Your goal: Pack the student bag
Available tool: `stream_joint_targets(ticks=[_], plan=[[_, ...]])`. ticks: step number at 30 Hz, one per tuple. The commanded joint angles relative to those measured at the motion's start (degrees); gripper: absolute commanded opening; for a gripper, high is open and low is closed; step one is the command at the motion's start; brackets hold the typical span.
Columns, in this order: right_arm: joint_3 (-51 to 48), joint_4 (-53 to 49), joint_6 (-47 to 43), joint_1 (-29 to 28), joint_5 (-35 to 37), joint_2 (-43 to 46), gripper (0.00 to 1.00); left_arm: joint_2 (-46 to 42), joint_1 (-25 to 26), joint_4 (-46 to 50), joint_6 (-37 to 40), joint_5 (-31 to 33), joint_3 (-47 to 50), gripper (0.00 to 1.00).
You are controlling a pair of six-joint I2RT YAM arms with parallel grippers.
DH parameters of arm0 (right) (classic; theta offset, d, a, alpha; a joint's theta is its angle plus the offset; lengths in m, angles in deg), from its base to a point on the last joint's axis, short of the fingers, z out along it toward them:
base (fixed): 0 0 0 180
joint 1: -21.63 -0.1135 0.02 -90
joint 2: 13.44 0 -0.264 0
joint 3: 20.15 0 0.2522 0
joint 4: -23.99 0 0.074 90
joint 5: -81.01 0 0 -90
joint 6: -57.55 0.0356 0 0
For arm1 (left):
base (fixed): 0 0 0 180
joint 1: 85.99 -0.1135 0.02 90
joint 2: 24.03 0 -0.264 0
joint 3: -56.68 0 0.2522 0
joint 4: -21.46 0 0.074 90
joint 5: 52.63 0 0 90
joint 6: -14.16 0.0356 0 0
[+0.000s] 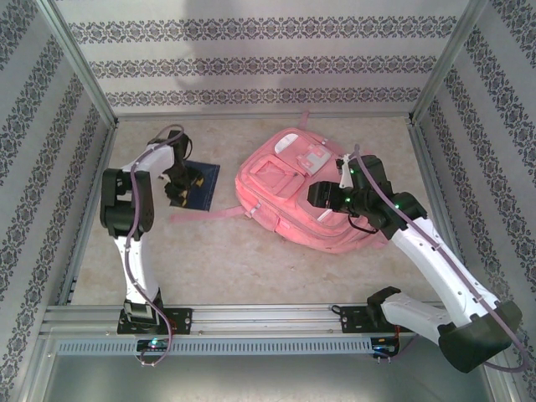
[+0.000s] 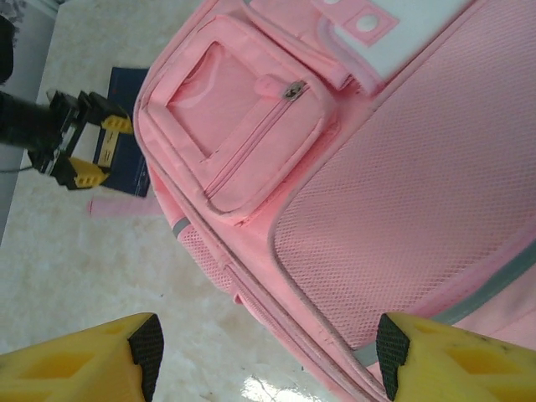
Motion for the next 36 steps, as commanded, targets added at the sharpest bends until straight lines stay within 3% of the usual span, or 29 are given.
stream_joint_targets(ticks=[1,7,10,14,18,26,31,36], plan=[[0.71,1.39,-1.65,-2.53,-4.13,-1.38,0.69,-0.59,2.52,3.01,-1.97,-2.16,13.28,0.76],[5.59,1.98,-5.67,-13.44,-9.41,-11.13,0.69,-12.80,10.55,-4.68,-5.25,-9.31,30.64,0.75],[8.53,3.12,-5.45,-17.71,-12.11,-17.26,0.69,-19.45,14.51,-6.75,-7.29,-13.17,34.81,0.75],[10.14,7.00,-3.77,-20.21,-12.67,-23.49,0.67,-33.90,13.77,-1.66,-4.06,-7.68,34.62,0.75],[12.20,8.85,-2.03,-22.34,-12.87,-28.67,0.67,-42.22,7.79,-0.84,1.28,-6.92,35.22,0.77],[21.05,6.06,0.63,-26.69,-9.45,-43.28,0.66,-35.10,0.49,-4.85,13.79,-7.14,34.19,0.81],[25.00,5.39,3.01,-28.04,-6.54,-50.75,0.66,-28.09,-1.08,-9.28,15.08,-8.88,32.78,0.81],[26.81,5.77,5.36,-27.92,-6.50,-55.38,0.61,-24.71,-1.08,-13.83,14.78,-13.19,34.33,0.73]])
